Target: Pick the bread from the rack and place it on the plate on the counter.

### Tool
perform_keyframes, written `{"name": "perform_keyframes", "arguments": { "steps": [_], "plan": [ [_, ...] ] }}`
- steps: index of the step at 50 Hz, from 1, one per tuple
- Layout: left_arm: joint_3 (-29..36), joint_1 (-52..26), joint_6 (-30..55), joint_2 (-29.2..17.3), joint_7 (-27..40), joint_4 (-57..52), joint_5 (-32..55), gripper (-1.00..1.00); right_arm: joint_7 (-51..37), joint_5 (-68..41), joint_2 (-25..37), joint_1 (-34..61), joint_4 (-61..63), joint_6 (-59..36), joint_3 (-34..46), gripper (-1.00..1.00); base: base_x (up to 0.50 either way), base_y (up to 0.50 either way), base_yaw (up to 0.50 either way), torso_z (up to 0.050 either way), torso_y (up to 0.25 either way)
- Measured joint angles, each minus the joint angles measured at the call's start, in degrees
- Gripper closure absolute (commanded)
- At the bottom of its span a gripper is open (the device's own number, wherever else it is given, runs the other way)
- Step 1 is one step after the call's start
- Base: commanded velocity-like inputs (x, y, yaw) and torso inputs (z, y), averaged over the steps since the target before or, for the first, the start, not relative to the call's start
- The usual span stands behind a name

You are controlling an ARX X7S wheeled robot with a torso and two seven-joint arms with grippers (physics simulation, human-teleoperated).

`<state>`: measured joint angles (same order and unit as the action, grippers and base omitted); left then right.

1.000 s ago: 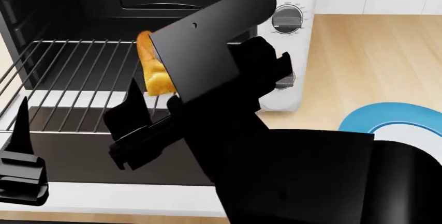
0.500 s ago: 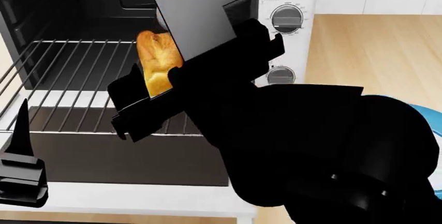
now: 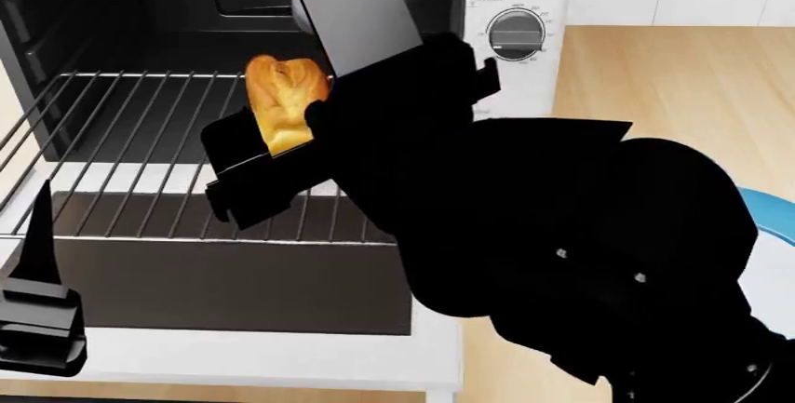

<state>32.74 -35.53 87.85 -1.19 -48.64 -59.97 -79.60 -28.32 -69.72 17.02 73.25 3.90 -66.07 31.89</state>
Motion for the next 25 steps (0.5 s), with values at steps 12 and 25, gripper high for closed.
{"name": "perform_keyframes", "arguments": {
  "steps": [12,25],
  "plan": [
    [-0.12,0.06,-0.12,0.0,-0.43,0.0,-0.38,-1.0,2.08,1.9,-0.96,0.17,-3.14,1.62,1.89,-1.0,0.0,0.0,0.0,0.0,0.0],
    [-0.47,0.25,-0.59,0.0,0.04,0.0,0.39,-1.0,4.49,3.9,-1.77,0.24,-6.45,3.04,4.21,-1.0,0.0,0.0,0.0,0.0,0.0]
  ]
}}
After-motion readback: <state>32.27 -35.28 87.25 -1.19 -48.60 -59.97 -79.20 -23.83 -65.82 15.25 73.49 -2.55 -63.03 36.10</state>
